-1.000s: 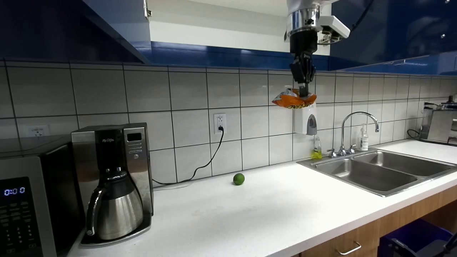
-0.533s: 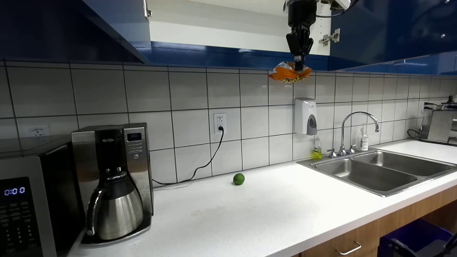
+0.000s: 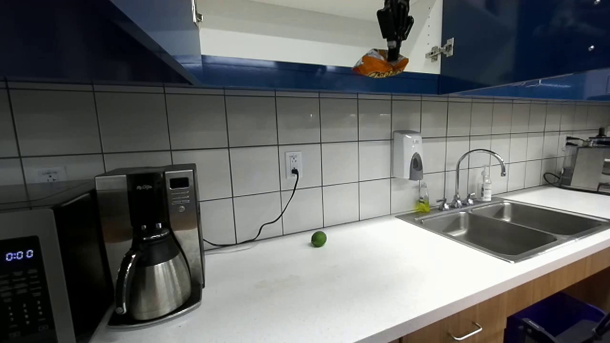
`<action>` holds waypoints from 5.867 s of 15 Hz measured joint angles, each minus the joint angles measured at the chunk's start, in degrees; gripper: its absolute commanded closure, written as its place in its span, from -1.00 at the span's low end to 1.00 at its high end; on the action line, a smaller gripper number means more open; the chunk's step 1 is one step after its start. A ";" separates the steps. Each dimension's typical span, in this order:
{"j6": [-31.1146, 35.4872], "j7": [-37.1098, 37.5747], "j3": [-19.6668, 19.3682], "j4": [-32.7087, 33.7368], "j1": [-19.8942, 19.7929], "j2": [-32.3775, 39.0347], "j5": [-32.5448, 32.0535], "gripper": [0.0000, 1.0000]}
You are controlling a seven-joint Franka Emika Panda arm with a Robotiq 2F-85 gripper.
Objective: Put the orange packet in the upper cabinet.
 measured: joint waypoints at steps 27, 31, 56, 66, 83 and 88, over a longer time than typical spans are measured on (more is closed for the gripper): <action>12.87 -5.29 -3.47 42.39 -0.99 34.72 -14.57 1.00; 14.67 -5.70 -4.77 45.07 -1.46 38.51 -14.57 1.00; 14.88 -6.39 -6.51 51.42 -0.84 39.77 -14.55 -1.00; 14.62 -1.48 -6.21 37.51 3.57 26.82 -14.08 -1.00; 13.56 9.28 -3.62 -13.72 4.75 -0.17 -0.81 -1.00; 11.75 9.28 -3.74 -22.55 4.32 -2.35 2.33 -1.00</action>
